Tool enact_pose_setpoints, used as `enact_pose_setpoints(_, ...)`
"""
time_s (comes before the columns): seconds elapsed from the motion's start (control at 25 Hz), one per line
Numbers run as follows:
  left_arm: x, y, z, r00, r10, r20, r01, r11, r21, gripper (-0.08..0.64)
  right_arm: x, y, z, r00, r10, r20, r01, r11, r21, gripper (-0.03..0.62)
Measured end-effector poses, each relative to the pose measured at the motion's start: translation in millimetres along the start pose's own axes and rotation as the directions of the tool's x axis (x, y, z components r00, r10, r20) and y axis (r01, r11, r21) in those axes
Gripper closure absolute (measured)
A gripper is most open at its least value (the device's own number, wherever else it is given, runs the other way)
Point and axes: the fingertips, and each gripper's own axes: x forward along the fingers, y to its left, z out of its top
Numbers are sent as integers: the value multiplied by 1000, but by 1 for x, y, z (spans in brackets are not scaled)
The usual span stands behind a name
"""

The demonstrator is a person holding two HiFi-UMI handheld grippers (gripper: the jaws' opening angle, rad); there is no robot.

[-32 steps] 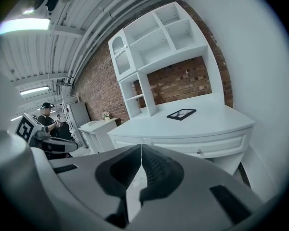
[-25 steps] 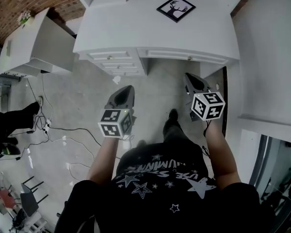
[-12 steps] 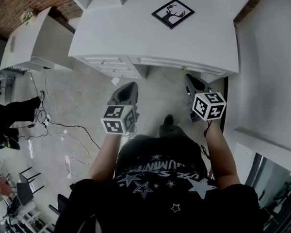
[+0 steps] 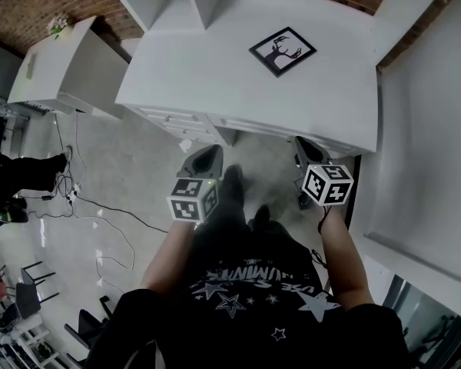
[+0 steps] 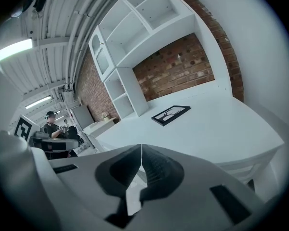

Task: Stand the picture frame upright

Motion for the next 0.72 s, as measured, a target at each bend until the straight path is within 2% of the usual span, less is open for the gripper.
enact_pose_setpoints(0.32, 65, 36, 34, 998, -43, -35, 44, 998, 42, 541, 40, -36, 48, 992, -123, 41, 121, 992, 48, 575)
enact_pose_setpoints(0.6, 137, 62, 79, 991, -117, -68, 122, 989, 83, 541, 97, -71, 74, 981, -191, -15, 192, 978, 84, 576)
enact_pose_setpoints(0.72, 158, 77, 93, 988, -135, -77, 141, 987, 78, 541, 121, -76, 78, 977, -211, -43, 214, 972, 100, 576)
